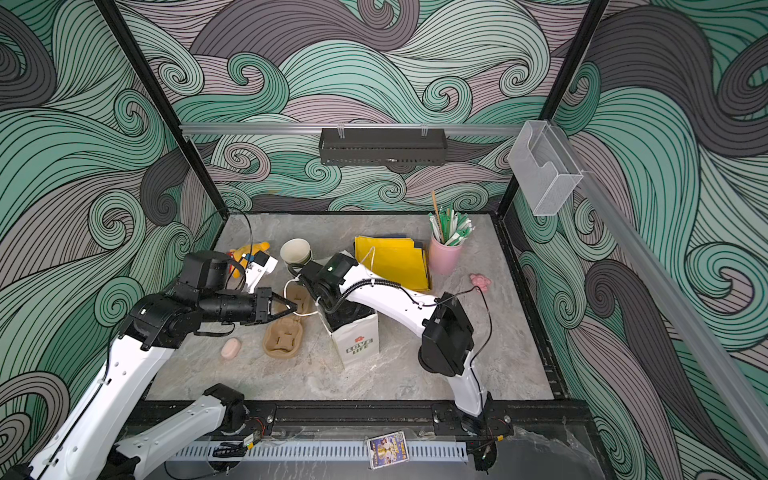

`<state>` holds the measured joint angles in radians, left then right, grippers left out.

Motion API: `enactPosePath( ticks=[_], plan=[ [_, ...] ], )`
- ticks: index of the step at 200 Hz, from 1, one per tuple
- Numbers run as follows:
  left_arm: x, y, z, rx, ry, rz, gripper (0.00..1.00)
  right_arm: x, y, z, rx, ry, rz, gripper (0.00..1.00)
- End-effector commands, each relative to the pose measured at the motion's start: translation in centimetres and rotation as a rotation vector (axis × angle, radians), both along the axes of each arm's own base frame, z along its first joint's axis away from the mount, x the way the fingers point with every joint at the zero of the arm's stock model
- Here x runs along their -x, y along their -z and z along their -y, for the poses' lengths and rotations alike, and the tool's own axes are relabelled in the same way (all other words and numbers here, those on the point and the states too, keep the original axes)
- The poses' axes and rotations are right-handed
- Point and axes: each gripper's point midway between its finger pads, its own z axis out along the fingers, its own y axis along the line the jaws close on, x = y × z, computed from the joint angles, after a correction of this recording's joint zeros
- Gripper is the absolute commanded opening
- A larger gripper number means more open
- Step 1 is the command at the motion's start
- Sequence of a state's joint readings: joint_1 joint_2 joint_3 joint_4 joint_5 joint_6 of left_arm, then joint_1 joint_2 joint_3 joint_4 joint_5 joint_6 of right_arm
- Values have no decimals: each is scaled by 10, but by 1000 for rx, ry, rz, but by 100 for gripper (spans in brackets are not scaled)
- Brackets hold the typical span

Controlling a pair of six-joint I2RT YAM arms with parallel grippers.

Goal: Pack the takeout coffee

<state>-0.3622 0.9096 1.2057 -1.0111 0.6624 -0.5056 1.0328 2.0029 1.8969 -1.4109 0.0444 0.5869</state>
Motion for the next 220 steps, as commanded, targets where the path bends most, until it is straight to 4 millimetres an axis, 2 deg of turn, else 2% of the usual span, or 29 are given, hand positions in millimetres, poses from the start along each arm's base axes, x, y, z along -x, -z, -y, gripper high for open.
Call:
enactPosePath(
  ticks=[1,50,112,164,220],
  plan=[
    [3,0,-2,-8,7,17,0,6,0,-8,-20,28,-38,60],
    [4,1,-2,-7,9,16,0,16,-19,-6,-46,36,-57,60],
    [4,1,-2,-6,9,16,0,11,0,-20,-69,40,-57,59],
    [4,1,-2,-7,12,17,0,11,18,-8,0,54,-57,59],
    [4,2,-2,-11,13,16,0,9,25,-4,29,57,-50,58]
  ],
)
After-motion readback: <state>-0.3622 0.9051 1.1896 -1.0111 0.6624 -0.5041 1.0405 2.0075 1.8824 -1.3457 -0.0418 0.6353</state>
